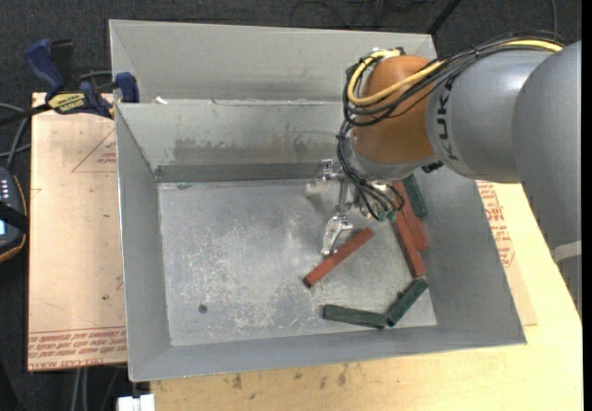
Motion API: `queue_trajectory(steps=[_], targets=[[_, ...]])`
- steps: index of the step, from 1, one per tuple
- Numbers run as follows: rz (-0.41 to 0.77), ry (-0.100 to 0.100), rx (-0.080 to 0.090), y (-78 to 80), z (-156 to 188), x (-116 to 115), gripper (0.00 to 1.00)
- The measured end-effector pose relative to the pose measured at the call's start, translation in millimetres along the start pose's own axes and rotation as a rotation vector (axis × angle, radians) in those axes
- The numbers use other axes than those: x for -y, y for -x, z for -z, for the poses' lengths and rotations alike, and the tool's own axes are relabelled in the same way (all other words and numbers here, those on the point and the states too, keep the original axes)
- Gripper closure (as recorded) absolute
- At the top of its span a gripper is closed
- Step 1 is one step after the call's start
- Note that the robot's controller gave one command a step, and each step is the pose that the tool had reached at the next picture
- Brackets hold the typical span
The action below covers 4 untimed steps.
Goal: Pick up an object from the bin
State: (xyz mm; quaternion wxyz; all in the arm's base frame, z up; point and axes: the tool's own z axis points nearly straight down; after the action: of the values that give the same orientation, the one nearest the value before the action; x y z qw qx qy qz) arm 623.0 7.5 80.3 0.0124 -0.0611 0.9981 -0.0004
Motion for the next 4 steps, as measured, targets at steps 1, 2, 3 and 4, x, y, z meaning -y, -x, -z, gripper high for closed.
queue_trajectory(steps=[1,2,3,4], targets=[[0.345,0.004,0.002,-39.7,0,93,1.00],[0.345,0.001,-0.016,-44.6,-2,97,0.00],[0.345,0.001,-0.015,-44.5,-2,97,0.00],[0.372,0.003,-0.015,-114.2,4,54,1.00]])
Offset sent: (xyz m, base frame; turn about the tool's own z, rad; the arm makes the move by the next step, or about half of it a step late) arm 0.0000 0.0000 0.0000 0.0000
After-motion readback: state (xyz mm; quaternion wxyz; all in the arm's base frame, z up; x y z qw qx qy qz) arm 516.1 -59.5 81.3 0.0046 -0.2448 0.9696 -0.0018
